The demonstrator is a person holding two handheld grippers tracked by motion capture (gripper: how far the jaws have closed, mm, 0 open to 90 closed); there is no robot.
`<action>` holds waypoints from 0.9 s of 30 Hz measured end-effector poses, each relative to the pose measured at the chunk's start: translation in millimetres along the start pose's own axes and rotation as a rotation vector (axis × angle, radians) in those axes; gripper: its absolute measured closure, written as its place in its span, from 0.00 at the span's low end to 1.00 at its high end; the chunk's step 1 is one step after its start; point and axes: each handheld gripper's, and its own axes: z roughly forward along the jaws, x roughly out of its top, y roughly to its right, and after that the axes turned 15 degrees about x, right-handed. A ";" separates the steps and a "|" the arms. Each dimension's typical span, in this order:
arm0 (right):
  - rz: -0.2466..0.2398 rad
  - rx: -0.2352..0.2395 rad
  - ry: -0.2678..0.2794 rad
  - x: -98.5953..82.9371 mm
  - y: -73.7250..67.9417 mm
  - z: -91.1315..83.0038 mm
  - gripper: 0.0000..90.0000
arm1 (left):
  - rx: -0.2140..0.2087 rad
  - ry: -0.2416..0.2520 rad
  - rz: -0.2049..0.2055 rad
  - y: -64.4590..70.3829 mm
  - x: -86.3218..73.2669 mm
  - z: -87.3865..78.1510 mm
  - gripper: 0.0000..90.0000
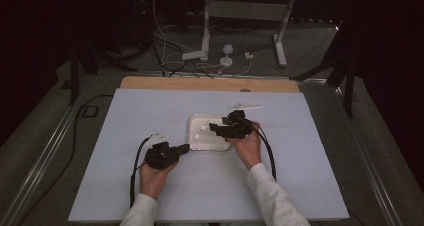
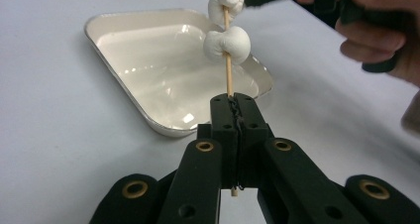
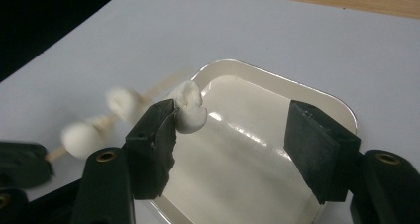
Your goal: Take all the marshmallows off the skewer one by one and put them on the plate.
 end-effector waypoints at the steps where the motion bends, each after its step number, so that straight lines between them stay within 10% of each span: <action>1: 0.000 0.000 0.000 0.0 0.0 0.0 0.41 | -0.004 -0.002 0.000 1.0 -0.2 1.3 1.00; 18: 0.020 0.194 0.012 -2.1 -19.1 4.2 0.54 | -0.001 0.043 -0.012 1.5 1.4 -2.8 1.00; 27: 0.154 0.274 0.085 -0.5 -15.7 5.1 0.70 | -0.029 0.097 0.006 4.9 2.6 -6.4 1.00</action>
